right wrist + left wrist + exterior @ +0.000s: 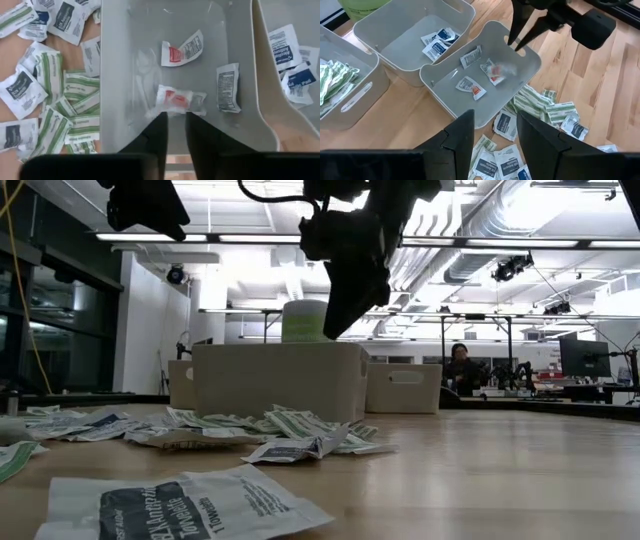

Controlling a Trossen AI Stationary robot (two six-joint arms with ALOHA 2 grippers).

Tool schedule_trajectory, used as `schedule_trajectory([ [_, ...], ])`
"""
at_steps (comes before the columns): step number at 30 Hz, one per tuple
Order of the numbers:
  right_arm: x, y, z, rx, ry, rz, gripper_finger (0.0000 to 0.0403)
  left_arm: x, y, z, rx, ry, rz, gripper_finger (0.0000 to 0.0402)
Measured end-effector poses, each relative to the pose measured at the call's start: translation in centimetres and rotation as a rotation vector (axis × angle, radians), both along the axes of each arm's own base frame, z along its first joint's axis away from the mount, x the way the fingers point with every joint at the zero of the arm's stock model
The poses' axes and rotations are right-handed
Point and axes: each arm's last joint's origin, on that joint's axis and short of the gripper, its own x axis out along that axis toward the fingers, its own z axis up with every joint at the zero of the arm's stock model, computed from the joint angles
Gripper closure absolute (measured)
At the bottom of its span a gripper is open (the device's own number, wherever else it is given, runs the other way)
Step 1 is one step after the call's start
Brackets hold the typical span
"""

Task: Pick & Place First Aid Supplies
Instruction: Put the right ointment pack into the bottom center bin, then put the bandage pack into the left bin

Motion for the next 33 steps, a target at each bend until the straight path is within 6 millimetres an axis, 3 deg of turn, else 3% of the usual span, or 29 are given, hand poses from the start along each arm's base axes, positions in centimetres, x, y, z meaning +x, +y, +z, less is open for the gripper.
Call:
schedule_trajectory([
  [7,0.0,-0.5,0.0,0.155,-0.005,-0.142,0.0266,0.0,0.0,0.0,0.003,-0.001,0.003,0.0254],
  [11,0.0,-0.6,0.0,0.306,-0.001,-0.334,0.0255,0.0,0.0,0.0,0.003,-0.001,0.003,0.0254],
  [16,0.1,0.2,0.2,0.408,0.004,-0.354,0.0254,0.0,0.0,0.0,0.003,0.0,0.003,0.0254],
  [23,-0.1,4.5,0.2,0.464,0.037,-0.358,0.0253,0.0,0.0,0.0,0.003,0.0,0.002,0.0254],
  [33,-1.2,11.8,-0.6,0.379,-0.025,-0.599,0.0253,0.0,0.0,0.0,0.008,0.004,-0.001,0.0254],
])
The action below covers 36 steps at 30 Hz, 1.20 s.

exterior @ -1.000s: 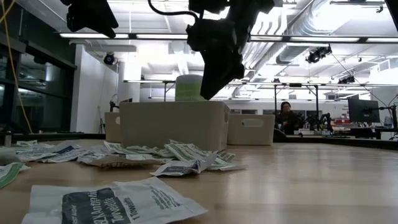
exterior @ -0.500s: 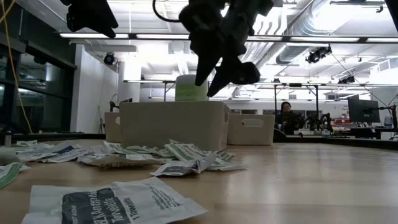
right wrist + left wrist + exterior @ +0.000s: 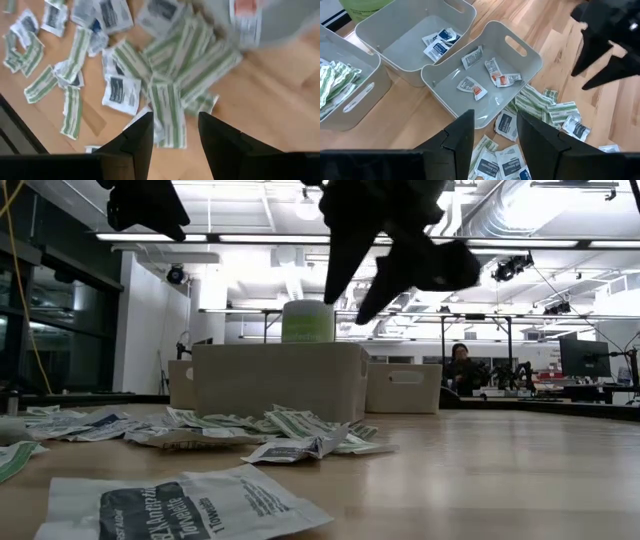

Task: Pick & Place First Aid Supplies
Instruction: Put the bandage pack into the left bin

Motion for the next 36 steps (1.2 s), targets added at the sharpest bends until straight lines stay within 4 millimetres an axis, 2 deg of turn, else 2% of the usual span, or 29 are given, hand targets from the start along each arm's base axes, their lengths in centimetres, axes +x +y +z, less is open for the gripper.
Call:
schedule_trajectory([
  [6,-0.3,2.2,-1.3,0.031,0.022,-0.085,0.0253,0.0,0.0,0.0,0.009,0.005,-0.009,0.0254],
  [12,-0.2,3.1,-2.6,0.013,0.036,-0.14,0.0253,0.0,0.0,0.0,0.011,0.01,-0.013,0.0254],
  [22,0.3,2.6,-6.1,-0.029,0.142,-0.174,0.0253,-0.1,0.0,-0.1,0.006,0.018,-0.02,0.0254],
  [29,0.6,1.5,-6.6,-0.054,0.157,-0.199,0.0254,-0.2,0.0,-0.2,0.011,0.036,-0.02,0.0254],
  [36,0.7,1.5,-6.9,-0.054,0.171,-0.185,0.0254,-0.2,0.0,-0.2,0.012,0.041,-0.02,0.0254],
])
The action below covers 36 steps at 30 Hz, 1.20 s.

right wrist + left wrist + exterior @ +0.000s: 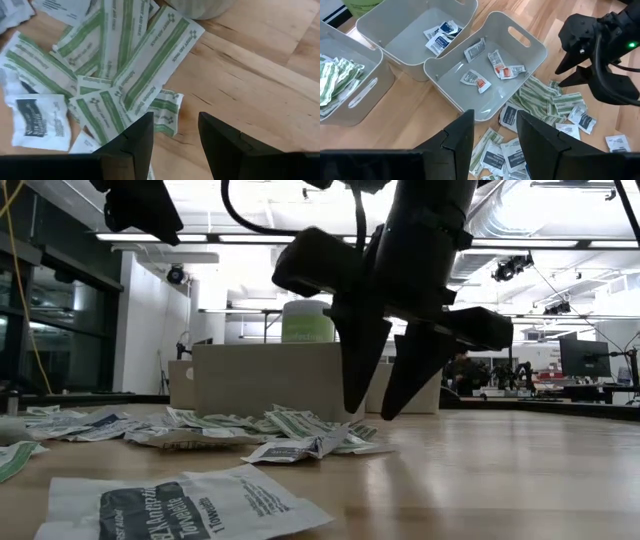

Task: Pick & Place First Aid Supplies
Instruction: Put the bandage pack into the left bin

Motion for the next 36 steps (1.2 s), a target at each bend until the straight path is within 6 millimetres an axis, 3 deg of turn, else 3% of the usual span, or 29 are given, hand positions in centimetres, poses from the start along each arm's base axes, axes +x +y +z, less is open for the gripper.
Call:
schedule_trajectory([
  [14,0.4,0.2,-1.2,0.034,0.015,0.015,0.0257,-0.1,0.0,-0.1,0.003,0.02,-0.002,0.0254],
  [19,0.4,0.1,-1.3,0.034,0.022,0.014,0.0292,-0.1,0.0,-0.2,0.003,0.023,-0.003,0.0254],
  [28,0.1,0.0,-1.4,0.017,0.054,0.057,0.039,-0.1,0.0,-0.1,0.002,0.022,-0.004,0.0254],
  [36,-0.4,0.2,-1.0,0.01,0.081,0.064,0.0401,-0.1,0.0,-0.2,0.002,0.023,-0.004,0.0254],
])
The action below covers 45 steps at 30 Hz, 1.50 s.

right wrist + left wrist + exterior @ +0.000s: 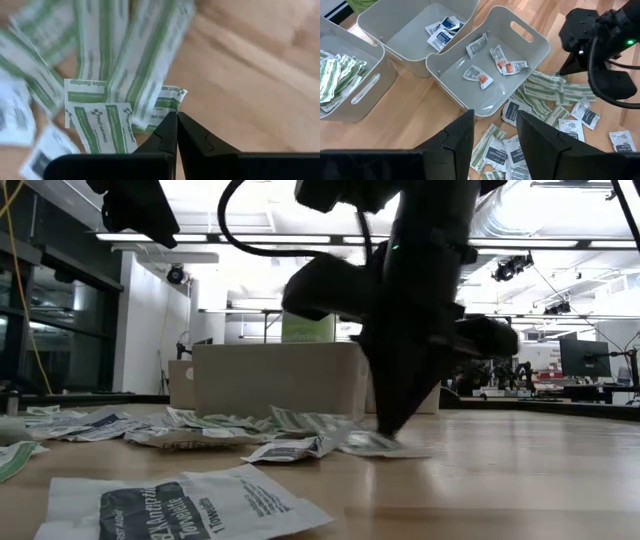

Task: Pick & Place First Aid Supplies
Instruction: Put the bandage pack into the left bin

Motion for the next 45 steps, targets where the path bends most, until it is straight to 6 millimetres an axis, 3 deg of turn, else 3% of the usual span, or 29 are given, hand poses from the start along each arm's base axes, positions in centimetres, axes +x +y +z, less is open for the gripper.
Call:
schedule_trajectory([
  [14,-3.0,0.5,6.1,-0.104,-0.065,-0.038,0.0402,0.1,-0.1,0.1,-0.021,-0.019,0.001,0.0254],
  [23,-4.1,0.1,9.7,-0.201,-0.196,-0.039,0.0403,0.9,-0.3,0.9,-0.04,-0.127,-0.009,0.0254],
  [37,-5.6,-1.6,16.7,-0.583,-0.489,0.061,0.0403,2.2,-0.7,2.9,0.007,-0.355,-0.087,0.0254],
  [45,-5.8,-3.1,20.1,-0.768,-0.573,0.124,0.0403,3.3,-0.9,4.3,0.088,-0.502,-0.135,0.0254],
])
